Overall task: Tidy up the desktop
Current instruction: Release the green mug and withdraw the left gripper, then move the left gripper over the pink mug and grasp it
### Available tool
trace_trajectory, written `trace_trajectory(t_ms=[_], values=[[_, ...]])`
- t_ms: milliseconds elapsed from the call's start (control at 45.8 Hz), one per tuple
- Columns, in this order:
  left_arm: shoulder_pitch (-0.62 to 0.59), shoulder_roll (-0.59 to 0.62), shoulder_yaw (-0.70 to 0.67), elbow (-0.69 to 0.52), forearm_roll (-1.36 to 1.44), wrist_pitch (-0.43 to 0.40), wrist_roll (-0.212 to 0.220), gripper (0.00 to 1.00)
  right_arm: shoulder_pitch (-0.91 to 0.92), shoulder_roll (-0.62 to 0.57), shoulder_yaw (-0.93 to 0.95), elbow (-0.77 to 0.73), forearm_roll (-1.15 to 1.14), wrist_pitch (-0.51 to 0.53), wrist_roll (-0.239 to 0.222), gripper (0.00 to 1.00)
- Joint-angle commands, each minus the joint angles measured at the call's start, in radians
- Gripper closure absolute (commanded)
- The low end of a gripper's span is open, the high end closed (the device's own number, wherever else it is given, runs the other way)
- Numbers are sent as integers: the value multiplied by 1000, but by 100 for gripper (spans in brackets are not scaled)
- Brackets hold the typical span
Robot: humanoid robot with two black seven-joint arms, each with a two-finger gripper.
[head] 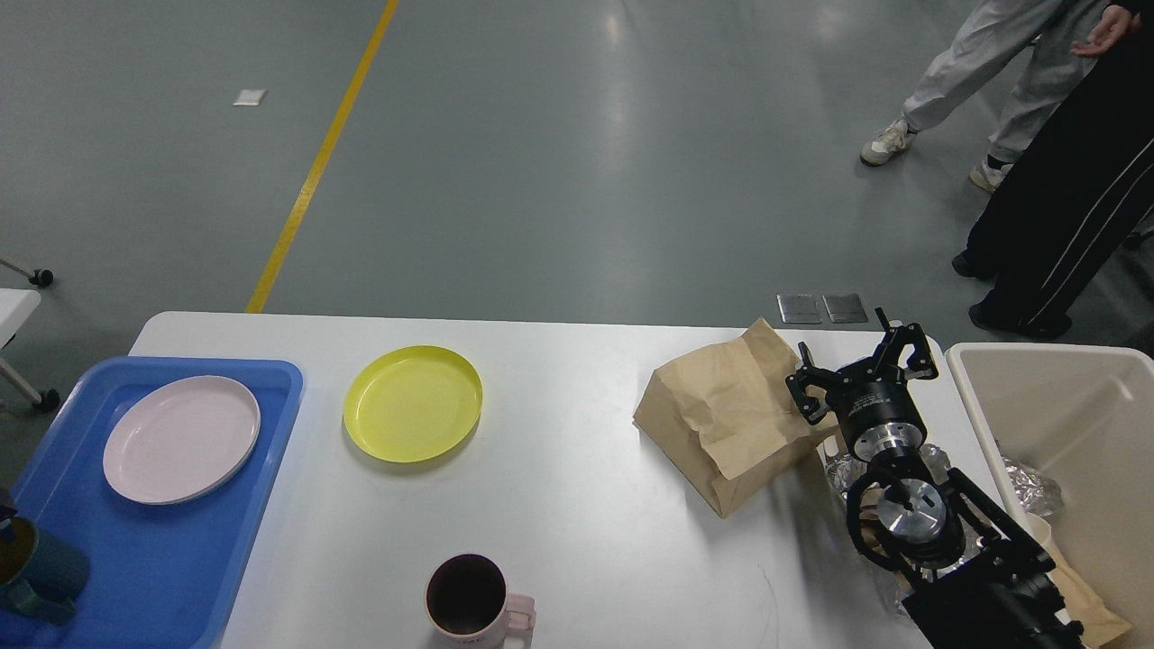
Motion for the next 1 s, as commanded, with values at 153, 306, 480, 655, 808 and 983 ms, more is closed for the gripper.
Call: trace_trajectory(t_ms=[153, 306, 480, 655, 808, 983], values=[[-425, -9, 351, -266, -4, 12, -10, 5, 0, 0, 0, 0, 0, 0, 0, 0], [-725, -129, 539, -465, -67, 9, -5, 5, 0, 0, 0, 0, 0, 0, 0, 0], [-982, -328, 627, -694, -133, 15, -5, 5, 0, 0, 0, 0, 0, 0, 0, 0], [-1111, -557, 629, -843, -311, 16, -7, 5, 0, 0, 0, 0, 0, 0, 0, 0], [-1256, -709, 618, -938, -460, 13, -13, 4, -2, 0, 0, 0, 0, 0, 0, 0], [-1428, -850, 578, -1025, -567, -16, -14, 4, 0, 0, 0, -2, 0, 0, 0, 0]])
